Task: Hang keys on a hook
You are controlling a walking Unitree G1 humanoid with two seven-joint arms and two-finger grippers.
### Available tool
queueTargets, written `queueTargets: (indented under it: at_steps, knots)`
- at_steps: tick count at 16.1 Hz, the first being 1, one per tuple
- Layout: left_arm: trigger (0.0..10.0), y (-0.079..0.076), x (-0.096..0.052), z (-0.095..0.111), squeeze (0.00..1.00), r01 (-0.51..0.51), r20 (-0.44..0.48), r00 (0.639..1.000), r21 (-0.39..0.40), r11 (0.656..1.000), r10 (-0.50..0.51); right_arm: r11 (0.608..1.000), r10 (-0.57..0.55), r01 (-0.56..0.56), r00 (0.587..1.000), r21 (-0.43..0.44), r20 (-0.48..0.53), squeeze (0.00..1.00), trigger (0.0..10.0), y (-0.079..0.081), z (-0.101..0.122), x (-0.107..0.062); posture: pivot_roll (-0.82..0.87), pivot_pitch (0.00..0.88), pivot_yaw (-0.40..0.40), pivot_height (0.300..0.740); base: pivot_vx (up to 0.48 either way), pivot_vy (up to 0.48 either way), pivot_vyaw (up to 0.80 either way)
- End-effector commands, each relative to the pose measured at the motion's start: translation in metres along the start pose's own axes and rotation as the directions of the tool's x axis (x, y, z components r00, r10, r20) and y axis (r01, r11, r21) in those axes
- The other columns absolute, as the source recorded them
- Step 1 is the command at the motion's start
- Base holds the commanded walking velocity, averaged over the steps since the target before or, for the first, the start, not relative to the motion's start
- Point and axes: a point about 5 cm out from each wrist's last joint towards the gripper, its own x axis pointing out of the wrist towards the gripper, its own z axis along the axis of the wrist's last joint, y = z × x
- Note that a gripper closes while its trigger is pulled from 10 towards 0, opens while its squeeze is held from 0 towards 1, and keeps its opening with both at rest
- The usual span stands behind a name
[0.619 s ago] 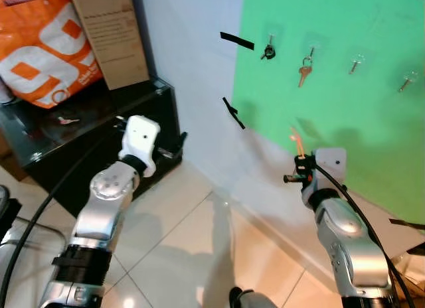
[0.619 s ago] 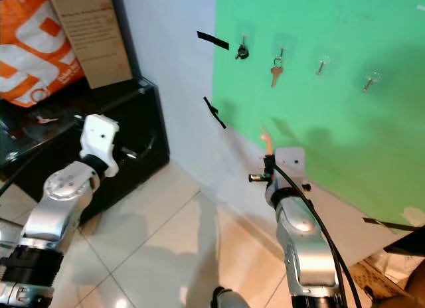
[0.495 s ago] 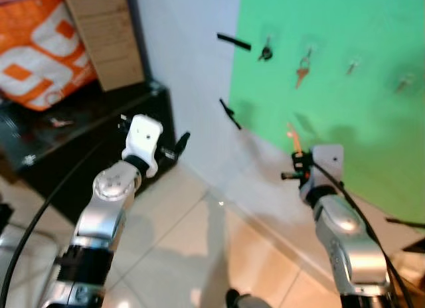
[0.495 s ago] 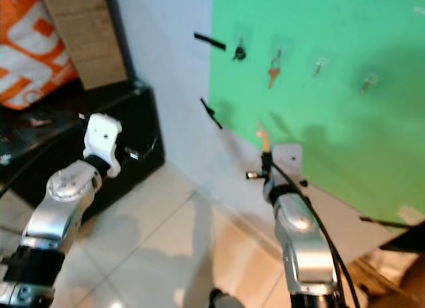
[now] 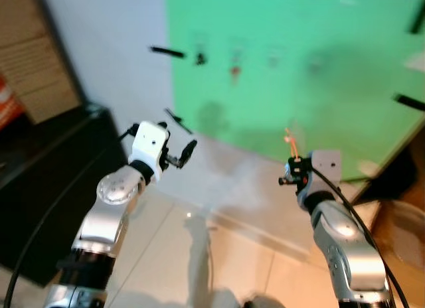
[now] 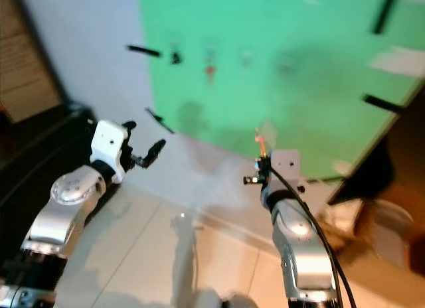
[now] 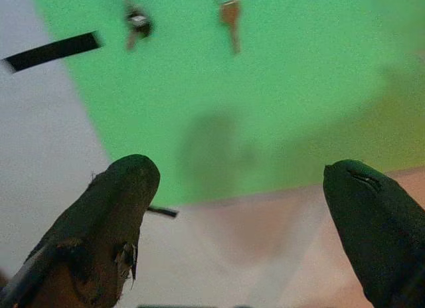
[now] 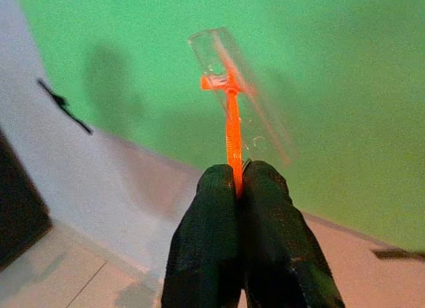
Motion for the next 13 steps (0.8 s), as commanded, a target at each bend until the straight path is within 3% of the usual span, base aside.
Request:
queueTargets:
  at_steps: [1, 3, 8, 11, 13]
  knots:
    - [10.0, -0.003, 0.001, 0.003, 0.00, 0.019, 0.006, 1.000, -0.002, 1.000, -0.019, 1.000, 0.008, -0.008, 1.000, -0.002, 0.020, 0.00, 10.0, 0.000, 0.004, 0.002, -0.07, 0.000, 0.038, 0.740, 0.000, 0.000, -0.78]
    - [10.0, -0.003, 0.000, 0.003, 0.00, 0.024, 0.006, 1.000, 0.001, 1.000, -0.024, 0.999, 0.033, -0.033, 0.999, 0.001, 0.027, 0.00, 10.0, 0.004, 0.005, 0.003, -0.06, 0.000, 0.039, 0.740, 0.251, 0.000, -0.66]
    - [10.0, -0.004, 0.000, 0.004, 0.00, 0.043, 0.011, 0.999, -0.002, 0.999, -0.043, 0.990, 0.137, -0.136, 0.990, -0.024, 0.029, 0.00, 10.0, 0.015, 0.006, 0.000, -0.06, 0.000, 0.032, 0.740, 0.310, 0.000, 0.00]
    - [10.0, -0.006, -0.002, 0.004, 0.00, 0.053, 0.013, 0.998, -0.003, 0.999, -0.053, 0.988, 0.148, -0.147, 0.988, -0.037, 0.033, 0.00, 10.0, 0.019, 0.006, 0.002, -0.06, 0.000, 0.029, 0.740, 0.376, 0.000, 0.80]
    - [10.0, -0.005, -0.002, 0.004, 0.00, 0.061, 0.012, 0.998, 0.001, 0.998, -0.061, 0.993, 0.114, -0.114, 0.992, -0.008, 0.055, 0.00, 10.0, 0.016, 0.008, 0.003, -0.06, 0.000, 0.039, 0.740, 0.401, 0.000, 0.00]
